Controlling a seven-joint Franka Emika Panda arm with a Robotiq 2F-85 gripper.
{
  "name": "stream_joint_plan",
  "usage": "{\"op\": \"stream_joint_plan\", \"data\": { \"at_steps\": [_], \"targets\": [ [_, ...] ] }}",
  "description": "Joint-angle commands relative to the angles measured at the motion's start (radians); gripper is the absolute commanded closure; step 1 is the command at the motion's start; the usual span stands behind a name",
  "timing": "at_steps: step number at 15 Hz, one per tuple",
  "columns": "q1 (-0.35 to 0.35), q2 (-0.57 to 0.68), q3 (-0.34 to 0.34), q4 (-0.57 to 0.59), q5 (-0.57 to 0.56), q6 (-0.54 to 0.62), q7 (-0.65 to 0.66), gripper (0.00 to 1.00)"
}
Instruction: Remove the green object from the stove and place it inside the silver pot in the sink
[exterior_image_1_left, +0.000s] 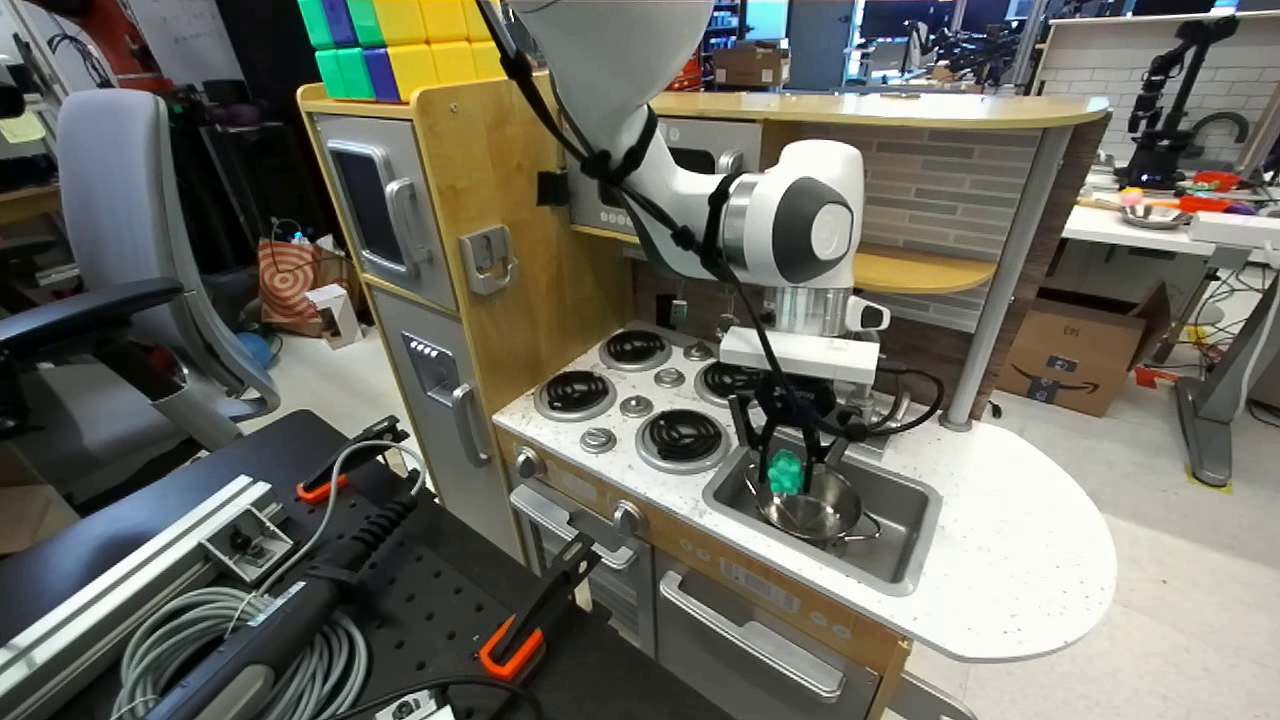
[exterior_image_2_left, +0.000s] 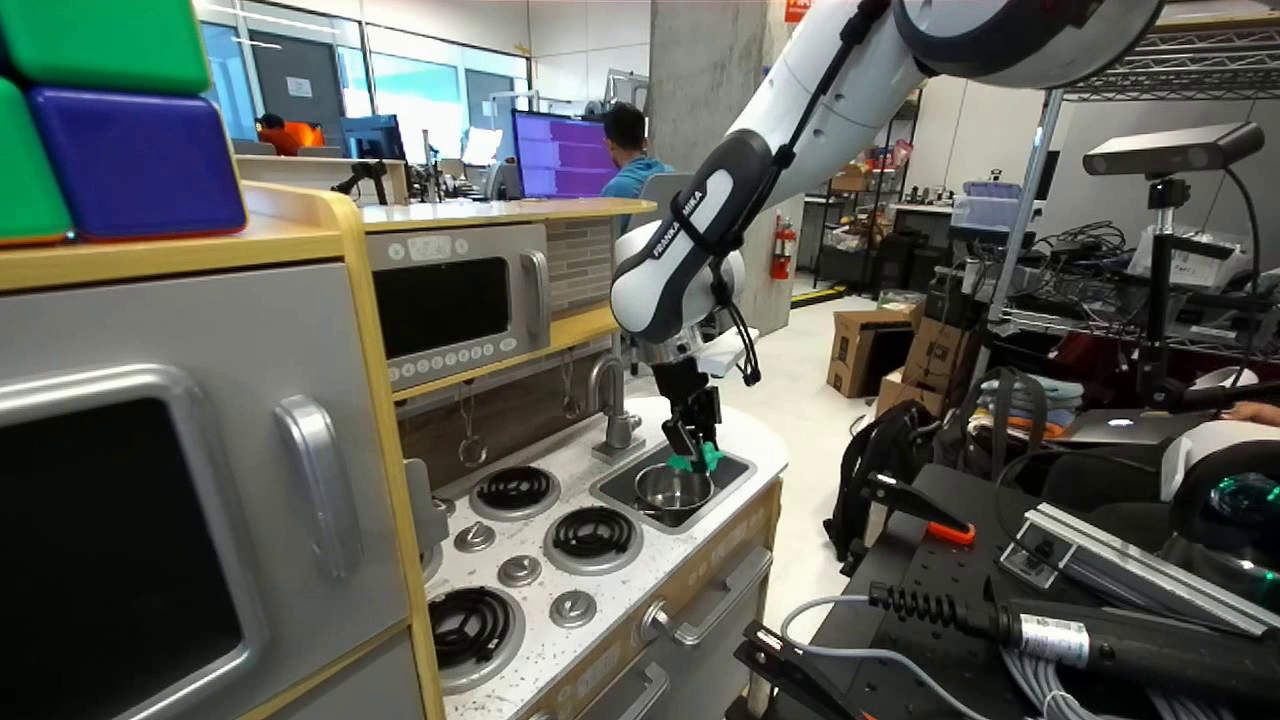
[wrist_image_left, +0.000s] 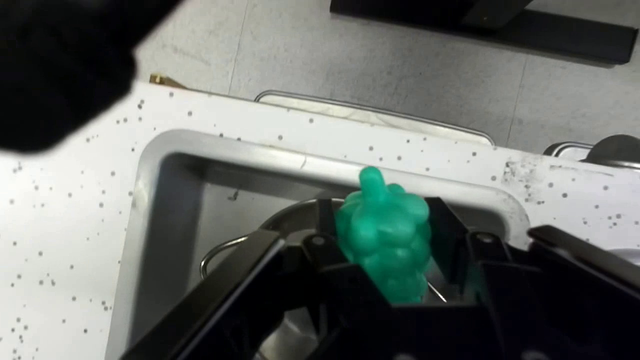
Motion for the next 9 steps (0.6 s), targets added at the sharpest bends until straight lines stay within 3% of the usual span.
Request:
{"op": "stream_joint_plan", "data": {
  "at_steps": [1,4,9],
  "targets": [
    [0.004,0.063,0.000,0.123,0.032,-0.117,0.052,0.77],
    [0.000,0.091,0.001,0.178,0.066,-0.120,0.107,0.77],
    [0.019,0.144,-0.024,0.230,0.070,-0.023,0.244,0.77]
  ]
}}
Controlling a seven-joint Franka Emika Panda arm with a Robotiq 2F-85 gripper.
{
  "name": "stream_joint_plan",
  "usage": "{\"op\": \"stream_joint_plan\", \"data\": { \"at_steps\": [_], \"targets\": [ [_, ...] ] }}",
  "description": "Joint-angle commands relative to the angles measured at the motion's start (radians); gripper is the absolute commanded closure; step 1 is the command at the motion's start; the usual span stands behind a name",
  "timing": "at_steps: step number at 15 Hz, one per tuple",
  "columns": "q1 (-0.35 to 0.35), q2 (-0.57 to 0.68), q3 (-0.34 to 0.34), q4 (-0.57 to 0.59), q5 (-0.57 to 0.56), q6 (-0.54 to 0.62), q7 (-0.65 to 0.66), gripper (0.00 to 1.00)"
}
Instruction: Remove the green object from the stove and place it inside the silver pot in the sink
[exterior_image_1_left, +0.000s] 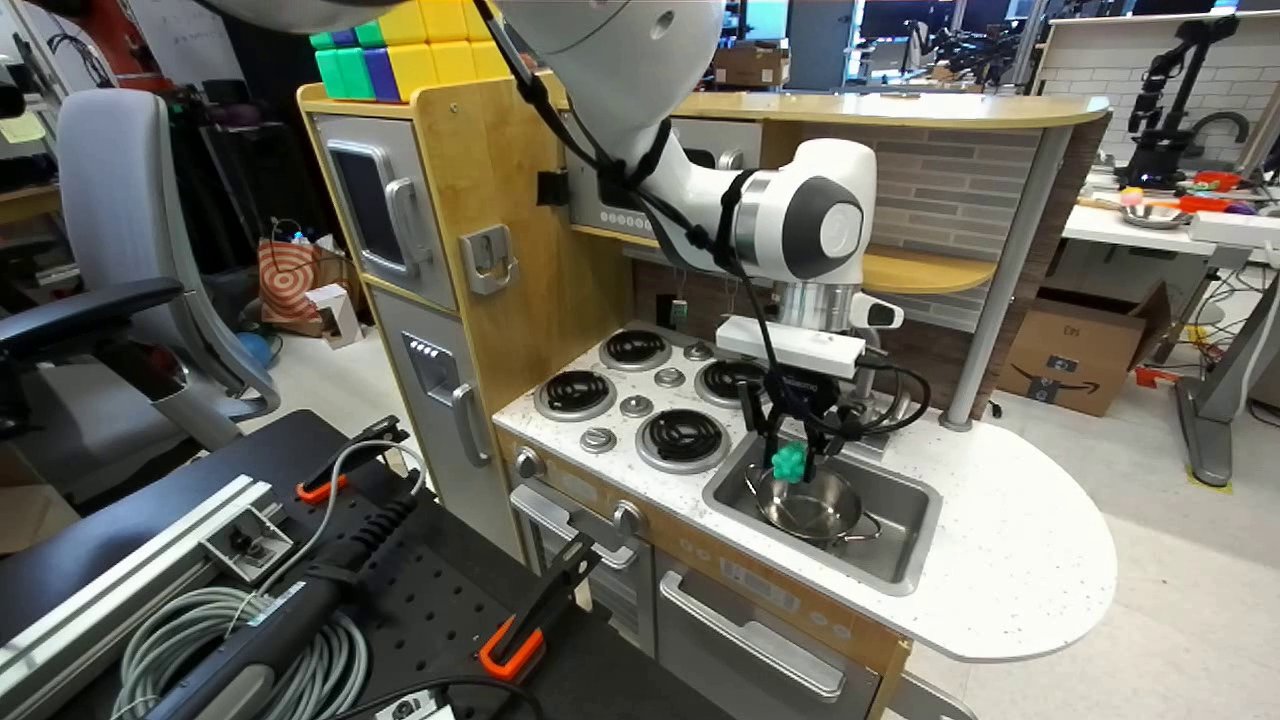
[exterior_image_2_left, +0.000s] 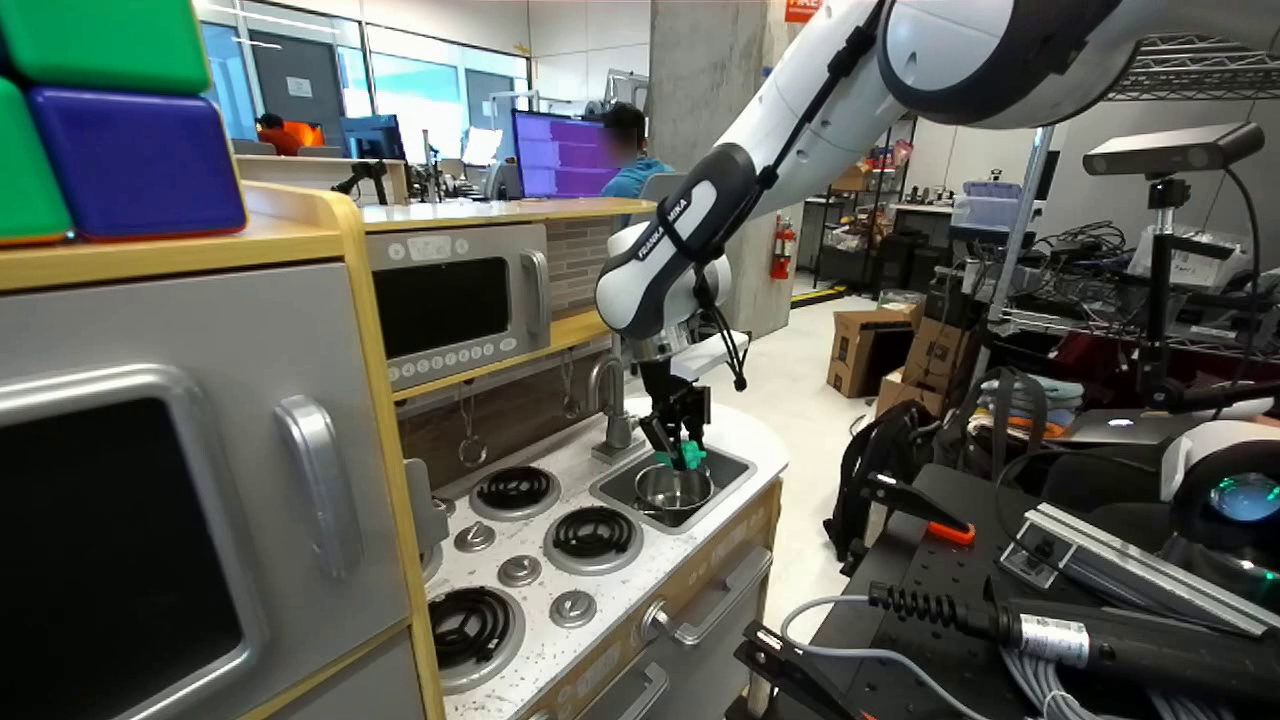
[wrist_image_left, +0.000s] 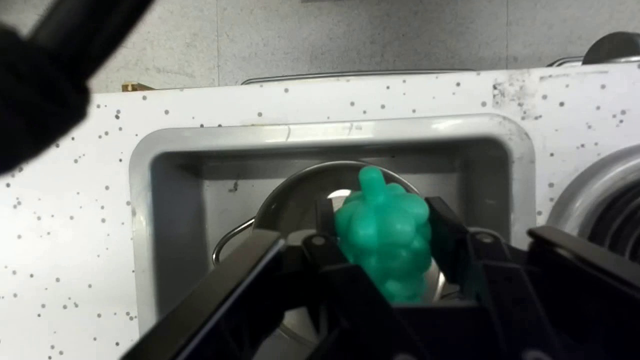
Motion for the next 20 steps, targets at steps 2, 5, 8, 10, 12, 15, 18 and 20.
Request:
{"op": "stream_joint_plan", "data": {
  "at_steps": [2,5,8,10,12,15,18,20],
  "targets": [
    [0.020,0.078,-0.029,0.096,0.014,0.023,0.094,0.77],
    [0.024,0.096,-0.036,0.111,0.015,0.043,0.131,0.25],
    [0.023,0.102,-0.035,0.119,0.017,0.041,0.146,0.05],
    [0.022,0.078,-0.030,0.086,0.016,0.047,0.138,0.00],
    [0.014,0.006,-0.006,-0.016,-0.008,0.084,0.107,0.00],
    [0.012,-0.099,0.002,-0.167,-0.028,0.161,0.042,0.00],
    [0.004,-0.200,-0.006,-0.295,-0.026,0.258,-0.028,0.00],
    [-0.008,-0.272,-0.005,-0.380,-0.026,0.326,-0.066,0.00]
  ]
}}
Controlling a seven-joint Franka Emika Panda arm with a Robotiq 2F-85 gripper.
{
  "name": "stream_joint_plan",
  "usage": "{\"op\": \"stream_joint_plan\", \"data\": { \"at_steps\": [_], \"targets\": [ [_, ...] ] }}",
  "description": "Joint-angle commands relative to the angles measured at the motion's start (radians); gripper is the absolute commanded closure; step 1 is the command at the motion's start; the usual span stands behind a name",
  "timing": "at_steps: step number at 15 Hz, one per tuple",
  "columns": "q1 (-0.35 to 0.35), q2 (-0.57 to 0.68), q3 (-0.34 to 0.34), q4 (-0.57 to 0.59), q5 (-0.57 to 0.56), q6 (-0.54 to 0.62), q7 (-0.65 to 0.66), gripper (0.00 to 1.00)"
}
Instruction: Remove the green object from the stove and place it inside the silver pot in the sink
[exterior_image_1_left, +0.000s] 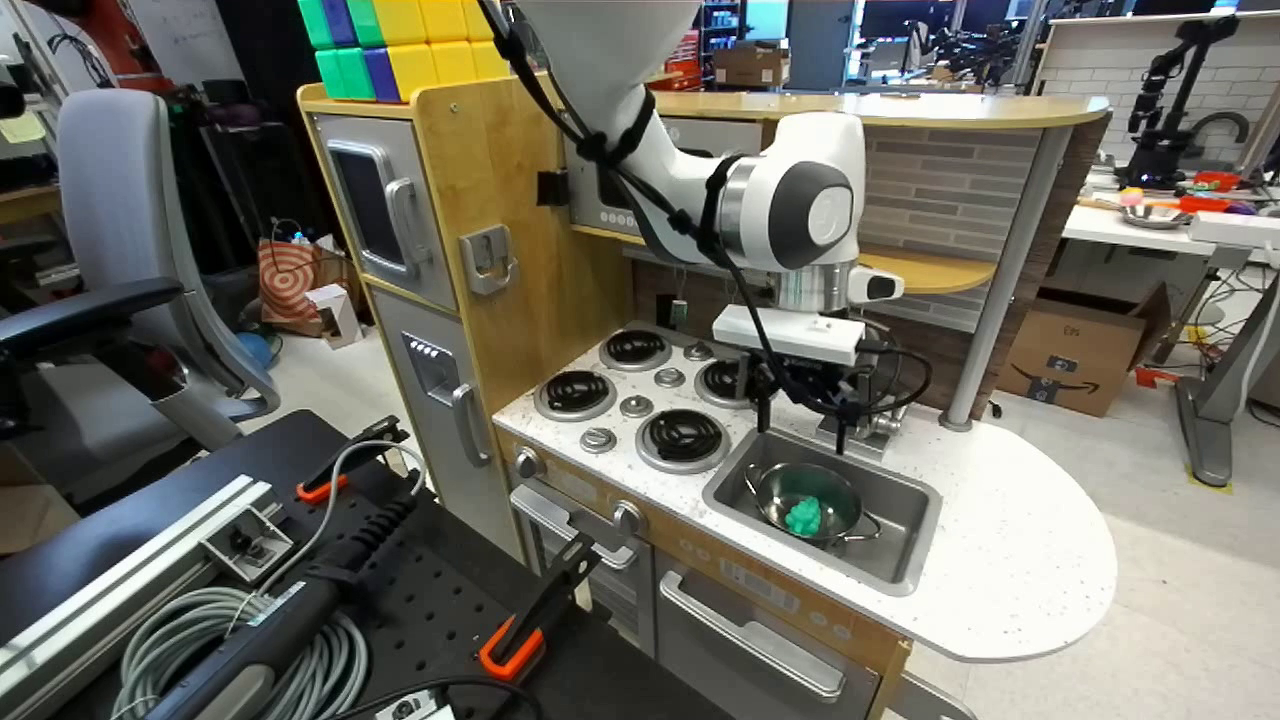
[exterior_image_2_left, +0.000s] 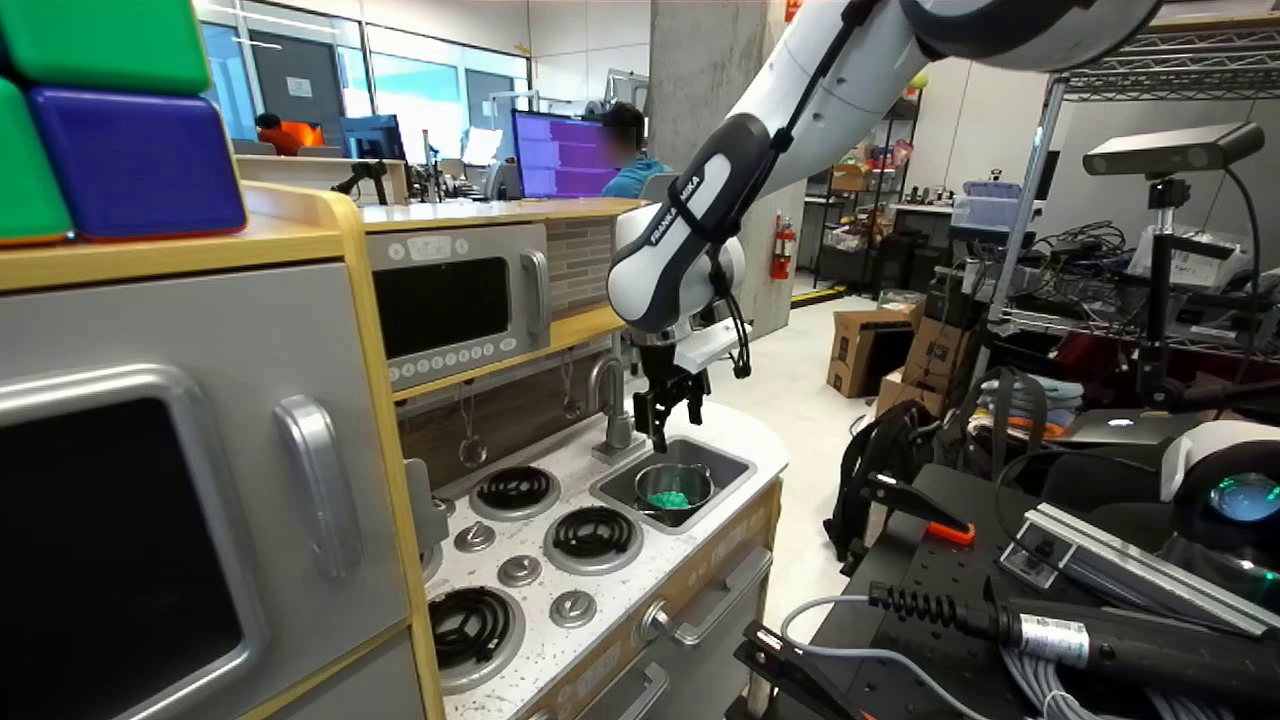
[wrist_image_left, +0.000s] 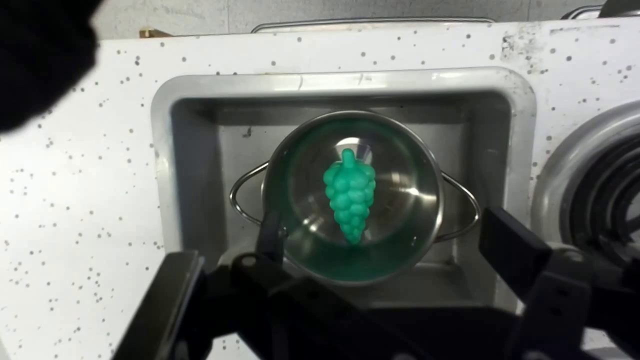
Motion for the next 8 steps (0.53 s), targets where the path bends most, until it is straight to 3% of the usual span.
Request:
{"op": "stream_joint_plan", "data": {
  "at_steps": [1,4,5,8],
  "targets": [
    [-0.027,-0.181,0.009,-0.232,-0.004,0.133,-0.083,0.00],
    [-0.048,-0.286,0.019,-0.368,0.001,0.208,-0.137,0.00],
    [-0.025,-0.176,-0.001,-0.215,0.003,0.145,-0.094,0.00],
    [-0.032,-0.246,0.000,-0.308,0.002,0.169,-0.117,0.00]
  ]
}}
